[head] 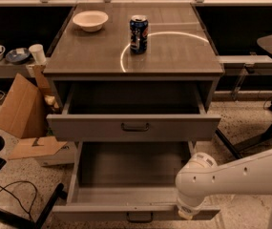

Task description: Open middle drawer

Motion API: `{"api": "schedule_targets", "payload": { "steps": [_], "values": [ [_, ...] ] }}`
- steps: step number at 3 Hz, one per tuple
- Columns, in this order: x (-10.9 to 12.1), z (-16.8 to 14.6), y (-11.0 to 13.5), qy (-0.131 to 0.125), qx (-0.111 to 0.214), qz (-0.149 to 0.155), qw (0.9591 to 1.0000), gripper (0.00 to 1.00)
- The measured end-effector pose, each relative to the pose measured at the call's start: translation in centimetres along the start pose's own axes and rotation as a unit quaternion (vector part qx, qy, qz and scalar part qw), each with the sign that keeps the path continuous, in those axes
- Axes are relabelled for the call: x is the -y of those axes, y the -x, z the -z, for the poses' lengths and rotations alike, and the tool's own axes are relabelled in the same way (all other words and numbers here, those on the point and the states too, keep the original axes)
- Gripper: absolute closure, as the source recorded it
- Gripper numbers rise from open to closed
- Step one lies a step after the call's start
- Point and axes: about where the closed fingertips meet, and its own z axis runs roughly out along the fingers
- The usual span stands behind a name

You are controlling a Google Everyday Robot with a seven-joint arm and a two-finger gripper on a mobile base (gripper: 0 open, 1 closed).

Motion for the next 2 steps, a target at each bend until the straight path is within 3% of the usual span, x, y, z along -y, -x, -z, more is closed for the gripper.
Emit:
{"api": "schedule_targets", "payload": {
  "steps": [2],
  "values": [
    [-2.06,0.46,-1.0,0.011,0.011,-0.042,0.999,1.0]
  ]
}}
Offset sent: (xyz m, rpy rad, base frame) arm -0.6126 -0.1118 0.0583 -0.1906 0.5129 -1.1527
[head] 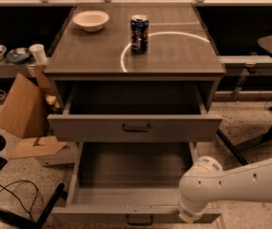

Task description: Open middle drawer

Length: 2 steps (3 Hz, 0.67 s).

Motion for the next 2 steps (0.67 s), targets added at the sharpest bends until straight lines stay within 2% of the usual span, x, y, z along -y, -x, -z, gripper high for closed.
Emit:
{"api": "schedule_targets", "payload": {
  "steps": [2],
  "values": [
    [0.57,0.19,0.4,0.001,0.004,-0.006,1.0,1.0]
  ]
}}
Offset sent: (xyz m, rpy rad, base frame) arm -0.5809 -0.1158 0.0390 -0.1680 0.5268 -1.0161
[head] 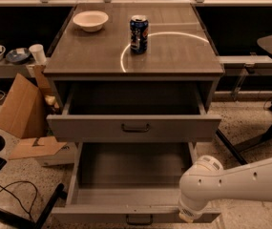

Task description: Open middle drawer

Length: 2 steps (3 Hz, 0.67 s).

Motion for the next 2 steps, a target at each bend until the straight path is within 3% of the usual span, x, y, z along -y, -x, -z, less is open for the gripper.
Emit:
{"api": "schedule_targets", "payload": {
  "steps": [1,2],
  "values": [
    [0.02,0.0,0.01,0.0,0.0,0.0,1.0,0.83],
    [0.01,0.0,0.01,0.0,0.0,0.0,1.0,0.59]
  ]
}}
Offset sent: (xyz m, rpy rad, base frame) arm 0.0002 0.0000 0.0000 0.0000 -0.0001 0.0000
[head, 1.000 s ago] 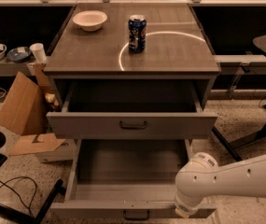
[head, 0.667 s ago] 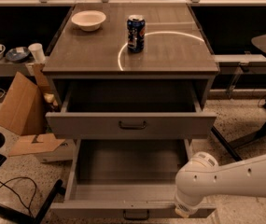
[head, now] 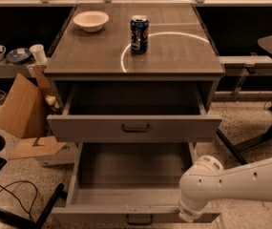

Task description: Open middle drawer

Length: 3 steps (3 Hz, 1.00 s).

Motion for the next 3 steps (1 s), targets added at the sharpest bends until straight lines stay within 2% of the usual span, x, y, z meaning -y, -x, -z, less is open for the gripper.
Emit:
{"api": "schedule_targets", "payload": {
  "steps": [2,3],
  "values": [
    [0.2,0.0,0.1,0.0,0.001,0.001,1.0,0.11],
    [-0.7,2.1,0.2,-0.012,0.004,0.018,0.9998,0.0]
  ]
}}
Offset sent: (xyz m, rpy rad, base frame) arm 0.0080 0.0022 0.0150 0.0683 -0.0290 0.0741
